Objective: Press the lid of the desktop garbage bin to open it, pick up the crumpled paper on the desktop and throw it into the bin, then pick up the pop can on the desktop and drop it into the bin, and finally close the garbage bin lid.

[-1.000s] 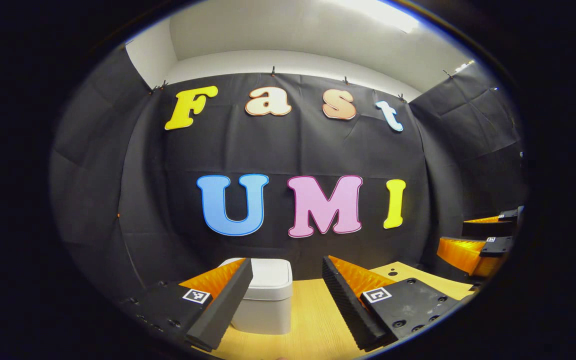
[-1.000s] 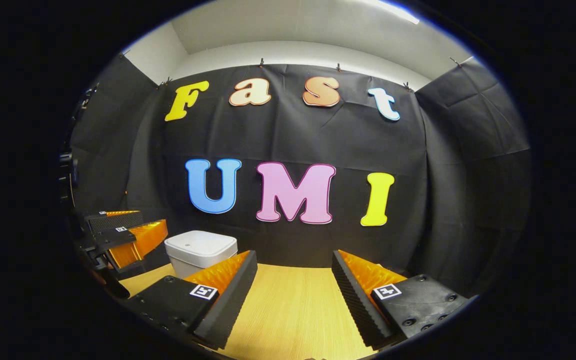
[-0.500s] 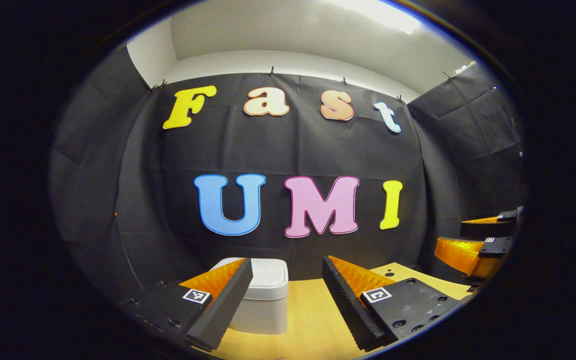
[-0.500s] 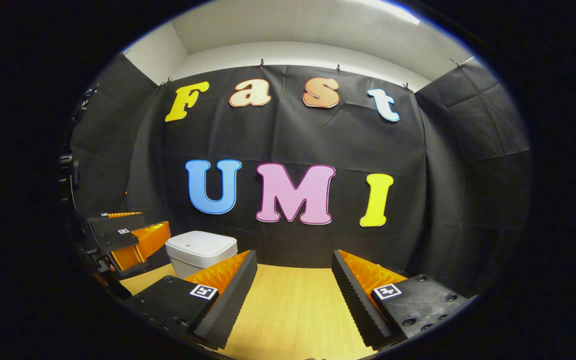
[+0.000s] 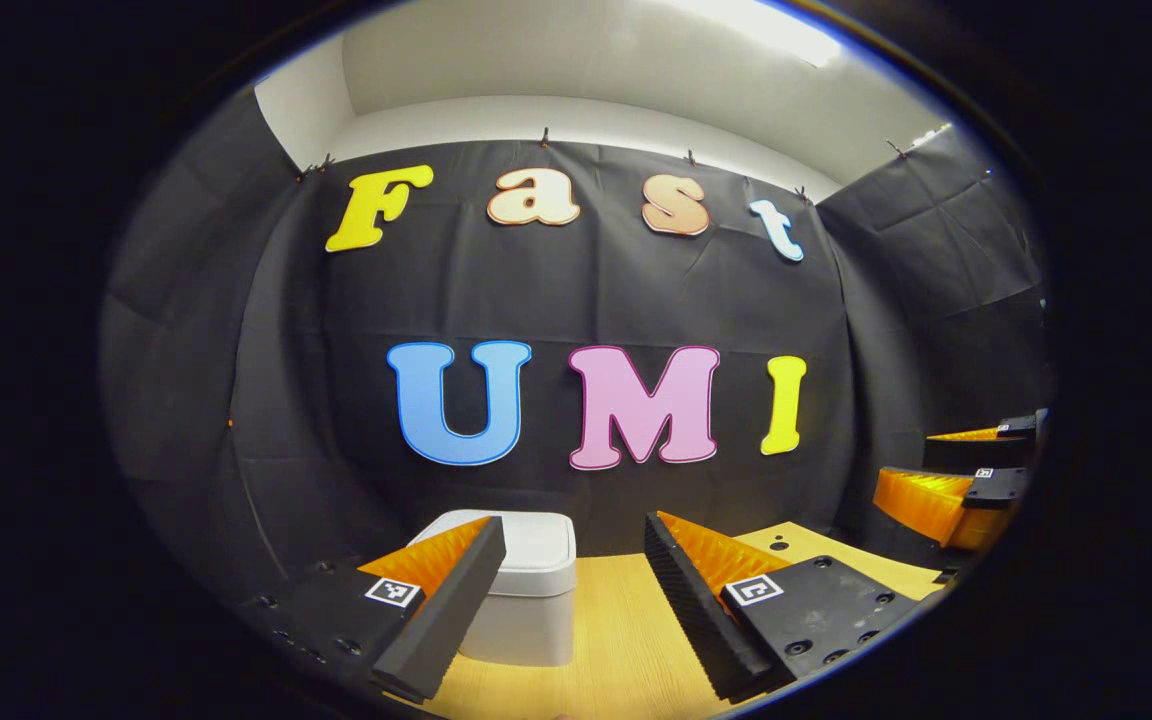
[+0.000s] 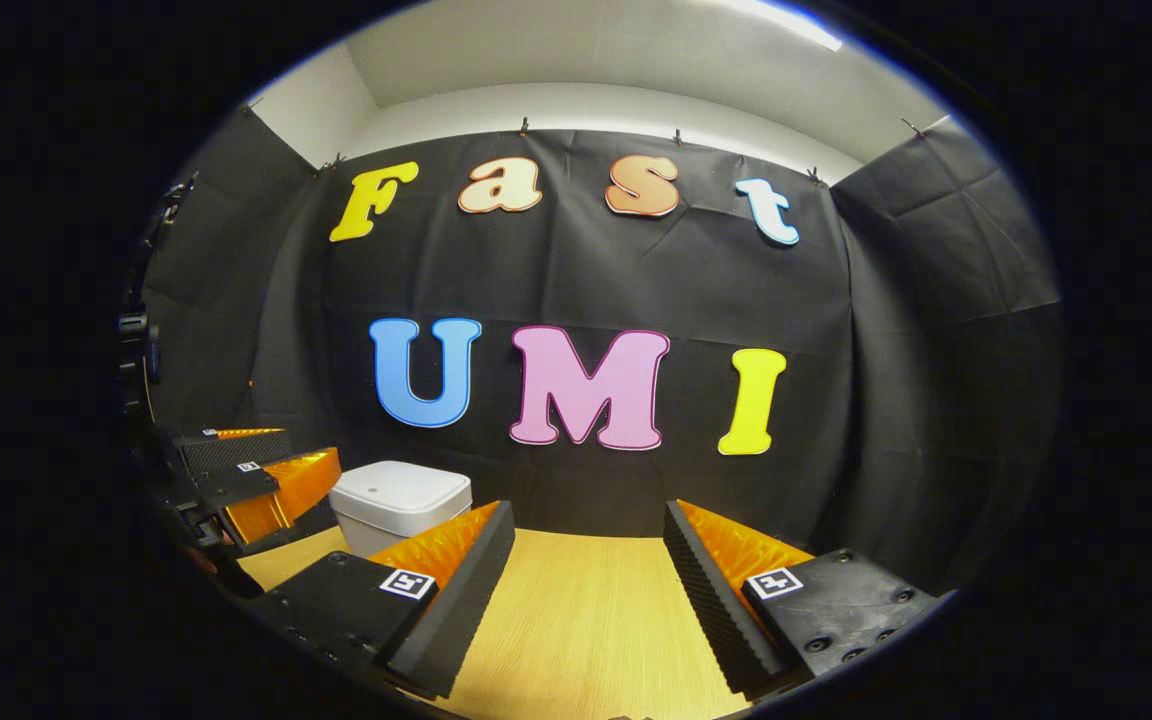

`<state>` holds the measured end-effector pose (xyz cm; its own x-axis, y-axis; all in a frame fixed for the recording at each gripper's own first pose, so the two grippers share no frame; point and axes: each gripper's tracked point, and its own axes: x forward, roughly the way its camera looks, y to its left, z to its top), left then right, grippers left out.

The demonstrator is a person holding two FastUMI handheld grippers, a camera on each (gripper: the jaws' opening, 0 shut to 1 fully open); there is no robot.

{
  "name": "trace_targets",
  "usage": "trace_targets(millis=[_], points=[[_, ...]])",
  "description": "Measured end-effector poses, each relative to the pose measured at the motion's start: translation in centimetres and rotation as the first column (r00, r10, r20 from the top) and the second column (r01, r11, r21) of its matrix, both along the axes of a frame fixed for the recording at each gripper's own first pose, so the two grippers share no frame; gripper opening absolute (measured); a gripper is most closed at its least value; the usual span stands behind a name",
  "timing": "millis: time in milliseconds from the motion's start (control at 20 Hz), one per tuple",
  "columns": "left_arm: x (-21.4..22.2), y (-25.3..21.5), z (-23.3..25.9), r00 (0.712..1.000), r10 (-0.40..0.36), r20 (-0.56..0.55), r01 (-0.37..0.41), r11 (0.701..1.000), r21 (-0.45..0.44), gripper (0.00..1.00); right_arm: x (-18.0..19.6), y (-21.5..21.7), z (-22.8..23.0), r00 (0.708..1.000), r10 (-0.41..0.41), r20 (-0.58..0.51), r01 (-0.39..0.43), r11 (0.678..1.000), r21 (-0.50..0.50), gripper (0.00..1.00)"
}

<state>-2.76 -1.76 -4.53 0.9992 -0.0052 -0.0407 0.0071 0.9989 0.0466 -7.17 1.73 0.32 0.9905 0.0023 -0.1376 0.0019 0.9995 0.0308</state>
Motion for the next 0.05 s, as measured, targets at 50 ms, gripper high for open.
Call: trace_targets(millis=[50], points=[[0.05,-0.07,0.03,1.0,-0.003,0.001,0.003,1.0,-0.003,0.95,0.13,0.07,0.01,1.0,0.0,-0.001,0.0,1.0,0.001,0.97]])
